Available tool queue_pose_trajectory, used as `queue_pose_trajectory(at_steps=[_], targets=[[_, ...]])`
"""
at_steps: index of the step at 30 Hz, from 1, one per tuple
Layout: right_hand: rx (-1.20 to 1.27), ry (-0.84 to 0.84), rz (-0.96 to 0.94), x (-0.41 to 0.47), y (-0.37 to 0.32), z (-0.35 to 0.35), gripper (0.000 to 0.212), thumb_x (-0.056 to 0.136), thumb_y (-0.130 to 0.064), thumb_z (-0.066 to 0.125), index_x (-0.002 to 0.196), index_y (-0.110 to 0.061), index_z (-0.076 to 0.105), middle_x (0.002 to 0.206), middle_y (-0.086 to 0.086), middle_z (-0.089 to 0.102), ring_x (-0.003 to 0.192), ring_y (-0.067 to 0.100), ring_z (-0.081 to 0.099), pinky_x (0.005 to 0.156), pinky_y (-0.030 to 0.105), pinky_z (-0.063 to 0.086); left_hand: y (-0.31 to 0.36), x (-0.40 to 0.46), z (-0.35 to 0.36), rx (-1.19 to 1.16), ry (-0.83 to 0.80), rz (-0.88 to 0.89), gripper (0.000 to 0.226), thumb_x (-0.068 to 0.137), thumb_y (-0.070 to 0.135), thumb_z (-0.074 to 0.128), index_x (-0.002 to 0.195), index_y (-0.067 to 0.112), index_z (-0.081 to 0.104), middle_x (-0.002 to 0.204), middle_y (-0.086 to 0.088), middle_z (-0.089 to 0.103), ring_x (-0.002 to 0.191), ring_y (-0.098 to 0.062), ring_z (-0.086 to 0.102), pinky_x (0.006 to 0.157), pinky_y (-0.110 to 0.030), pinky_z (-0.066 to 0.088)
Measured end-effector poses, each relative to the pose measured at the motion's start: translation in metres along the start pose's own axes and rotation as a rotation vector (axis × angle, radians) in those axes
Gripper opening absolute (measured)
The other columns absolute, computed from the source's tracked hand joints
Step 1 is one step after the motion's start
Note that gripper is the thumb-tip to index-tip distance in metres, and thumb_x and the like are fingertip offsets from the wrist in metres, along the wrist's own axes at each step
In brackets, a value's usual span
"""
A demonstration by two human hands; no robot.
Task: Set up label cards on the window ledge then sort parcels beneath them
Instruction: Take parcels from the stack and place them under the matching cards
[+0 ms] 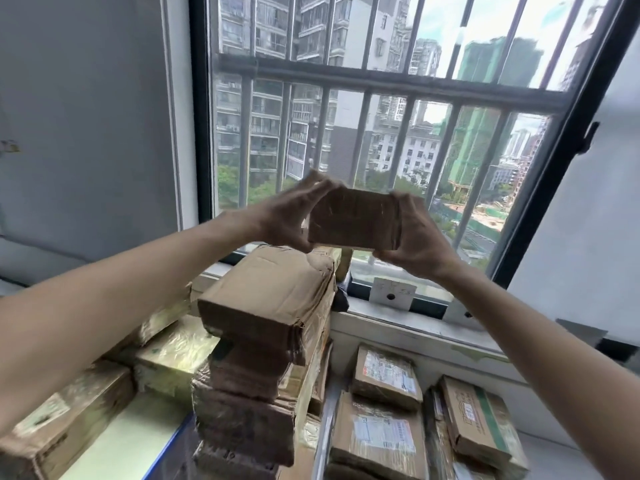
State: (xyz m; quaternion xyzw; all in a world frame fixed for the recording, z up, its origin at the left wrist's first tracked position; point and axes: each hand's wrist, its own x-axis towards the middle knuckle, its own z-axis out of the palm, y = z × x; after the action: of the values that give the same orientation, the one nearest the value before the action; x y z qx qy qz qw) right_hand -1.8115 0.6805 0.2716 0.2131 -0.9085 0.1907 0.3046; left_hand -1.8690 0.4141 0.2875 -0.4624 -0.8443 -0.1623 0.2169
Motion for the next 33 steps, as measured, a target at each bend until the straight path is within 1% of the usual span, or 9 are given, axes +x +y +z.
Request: queue_pose_trajectory(at_steps=[2,5,8,11,13,16,18,29,33], targets=[[-0.044,0.061,-0.070,-0.015,-0.009,-0.004,0.084,0.066,-0.015,0.089,0.132,-0.009,0.038,0.112,0.005,0.040,0.089,0.017,0.049,0.070,0.039,0.057,0.011,-0.012,-0.005,-0.073,-0.030,0.000,0.108,0.058,0.037,0.092,0.146,0.024,0.031,0.135,-0.007,0.033,0.127,-0.025,0.036,0.112,-0.044,0.037],[-0.158,0.135,-0.146,-0.043,-0.026,-0.011,0.080,0.064,-0.008,0.088,0.124,-0.014,0.035,0.115,0.012,0.039,0.081,0.022,0.050,0.047,0.033,0.051,0.033,-0.026,-0.012,-0.167,-0.068,-0.083,0.107,0.058,0.065,0.082,0.147,0.030,0.032,0.143,-0.007,0.034,0.131,-0.022,0.036,0.112,-0.045,0.035],[-0.265,0.185,-0.147,-0.079,-0.047,-0.023,0.084,0.066,-0.012,0.089,0.129,-0.011,0.034,0.131,0.016,0.034,0.102,0.039,0.056,0.059,0.045,0.060,0.057,-0.037,-0.014,-0.367,-0.115,-0.190,0.112,0.057,0.066,0.078,0.150,0.021,0.033,0.140,-0.007,0.048,0.124,-0.022,0.052,0.105,-0.045,0.048],[-0.259,0.127,-0.052,-0.120,-0.059,-0.037,0.089,0.065,-0.027,0.090,0.131,-0.011,0.032,0.144,0.018,0.025,0.116,0.043,0.052,0.066,0.047,0.060,0.078,-0.047,-0.008,-0.411,-0.099,-0.126,0.109,0.052,0.055,0.085,0.140,0.011,0.038,0.126,-0.007,0.058,0.114,-0.024,0.060,0.094,-0.039,0.055],[-0.166,0.039,0.024,-0.143,-0.064,-0.052,0.094,0.065,-0.031,0.090,0.135,-0.008,0.032,0.146,0.016,0.025,0.118,0.035,0.050,0.073,0.045,0.062,0.093,-0.051,0.002,-0.339,-0.078,-0.014,0.096,0.055,0.041,0.090,0.132,0.009,0.042,0.118,-0.005,0.056,0.108,-0.023,0.058,0.092,-0.036,0.053],[-0.113,-0.091,0.162,-0.169,-0.076,-0.081,0.099,0.066,-0.032,0.092,0.142,-0.010,0.032,0.132,0.010,0.041,0.109,0.021,0.051,0.087,0.040,0.060,0.121,-0.058,0.017,-0.268,-0.030,0.112,0.088,0.061,0.029,0.093,0.132,0.007,0.043,0.116,0.004,0.050,0.103,-0.016,0.052,0.086,-0.011,0.038],[-0.157,-0.145,0.212,-0.182,-0.081,-0.096,0.103,0.065,-0.039,0.092,0.145,-0.015,0.031,0.128,0.007,0.044,0.106,0.020,0.053,0.091,0.038,0.057,0.135,-0.063,0.023,-0.262,-0.019,0.153,0.090,0.062,0.030,0.092,0.133,0.008,0.042,0.114,0.008,0.046,0.101,-0.013,0.049,0.083,-0.005,0.034],[-0.235,-0.163,0.235,-0.221,-0.076,-0.145,0.103,0.063,-0.039,0.093,0.144,-0.021,0.032,0.131,0.002,0.045,0.108,0.018,0.055,0.091,0.036,0.057,0.192,-0.052,0.025,-0.179,-0.085,0.138,0.090,0.065,0.035,0.091,0.133,0.008,0.039,0.123,-0.002,0.053,0.104,-0.009,0.048,0.079,-0.003,0.037],[-0.233,-0.176,0.217,-0.235,-0.055,-0.166,0.102,0.063,-0.039,0.093,0.143,-0.021,0.032,0.130,0.002,0.045,0.106,0.018,0.056,0.089,0.034,0.057,0.224,-0.040,0.034,-0.148,-0.113,0.116,0.093,0.068,0.034,0.090,0.138,0.005,0.036,0.131,-0.009,0.052,0.111,-0.012,0.046,0.094,-0.019,0.039]])
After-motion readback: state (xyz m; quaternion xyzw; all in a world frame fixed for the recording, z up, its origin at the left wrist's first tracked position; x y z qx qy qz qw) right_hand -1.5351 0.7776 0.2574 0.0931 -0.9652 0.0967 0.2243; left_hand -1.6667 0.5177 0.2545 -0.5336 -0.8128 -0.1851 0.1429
